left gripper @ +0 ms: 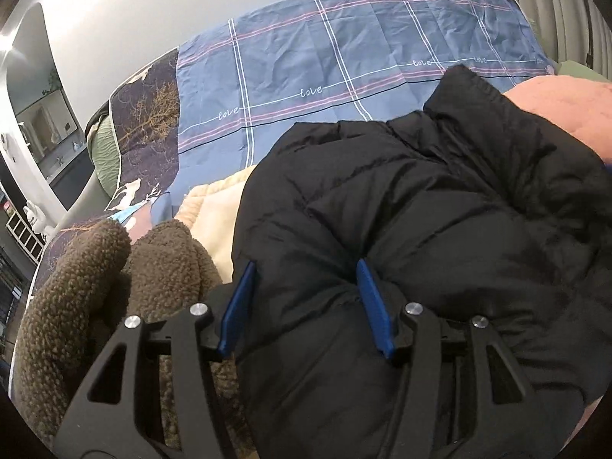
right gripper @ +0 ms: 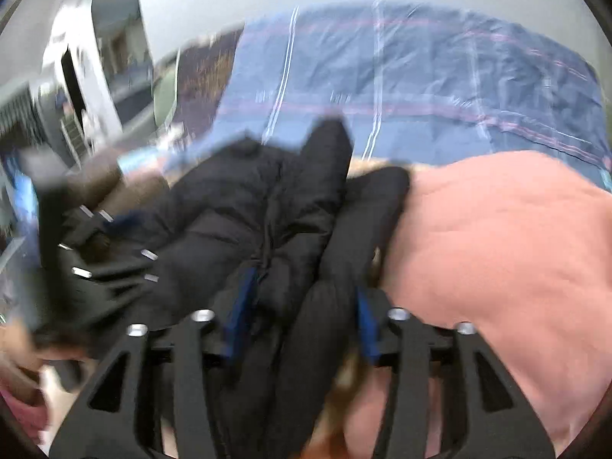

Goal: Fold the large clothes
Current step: 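Carry the black jacket bundle with both grippers beside the pink jacket and lower it, then open both grippers and release the black jacket beside the pink jacket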

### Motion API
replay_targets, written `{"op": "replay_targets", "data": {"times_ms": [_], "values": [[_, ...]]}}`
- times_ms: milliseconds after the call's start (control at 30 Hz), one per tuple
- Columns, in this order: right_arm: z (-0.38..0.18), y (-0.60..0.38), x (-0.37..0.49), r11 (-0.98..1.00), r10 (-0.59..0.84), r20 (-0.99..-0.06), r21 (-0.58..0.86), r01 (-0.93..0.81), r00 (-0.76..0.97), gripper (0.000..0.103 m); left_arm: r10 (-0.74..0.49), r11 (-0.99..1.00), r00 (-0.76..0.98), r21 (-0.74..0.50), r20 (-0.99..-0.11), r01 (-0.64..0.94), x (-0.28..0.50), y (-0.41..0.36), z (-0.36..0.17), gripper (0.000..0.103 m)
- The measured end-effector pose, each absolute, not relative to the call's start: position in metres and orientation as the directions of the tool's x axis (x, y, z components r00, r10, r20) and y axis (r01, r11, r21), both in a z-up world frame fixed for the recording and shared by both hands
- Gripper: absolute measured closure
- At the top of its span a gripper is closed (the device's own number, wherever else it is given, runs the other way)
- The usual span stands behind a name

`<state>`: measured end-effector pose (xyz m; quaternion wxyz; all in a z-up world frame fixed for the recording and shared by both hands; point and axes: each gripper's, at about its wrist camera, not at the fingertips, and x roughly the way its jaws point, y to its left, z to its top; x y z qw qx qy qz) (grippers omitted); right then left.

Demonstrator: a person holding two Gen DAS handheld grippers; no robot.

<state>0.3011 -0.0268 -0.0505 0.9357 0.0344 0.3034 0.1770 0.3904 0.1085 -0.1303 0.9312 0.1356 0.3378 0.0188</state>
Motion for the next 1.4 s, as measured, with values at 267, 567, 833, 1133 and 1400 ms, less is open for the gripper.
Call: {"op": "replay_targets", "data": {"times_ms": [267,567,833,1133,1400], "values": [[-0.094,-0.011,0.308,0.934,0.333,-0.692,0.148,-0.326,0.640,0.103,0.141,0.963,0.772,0.268,-0.619,0.039,0.388,0.107,-0.129,0.046],[-0.115,0.000,0.306,0.941,0.265,-0.683,0.028,-0.338,0.680,0.103,0.119,0.980,0.767,0.200,-0.631,0.013,0.378,0.115,-0.124,0.032],[-0.073,-0.054,0.209,0.924,0.338,-0.595,0.063,-0.377,0.729,0.097,0.029,0.984,0.829,0.164,-0.558,0.076,0.301,0.092,-0.085,0.008],[-0.040,-0.132,0.068,0.971,0.232,-0.535,0.083,-0.222,0.813,0.053,-0.083,0.977,0.884,0.137,-0.460,0.164,0.161,0.012,-0.041,0.002],[0.000,-0.164,-0.012,0.991,0.134,-0.431,0.052,-0.123,0.893,0.019,-0.131,0.984,0.919,0.065,-0.371,0.167,0.068,-0.034,-0.015,0.002]]}}
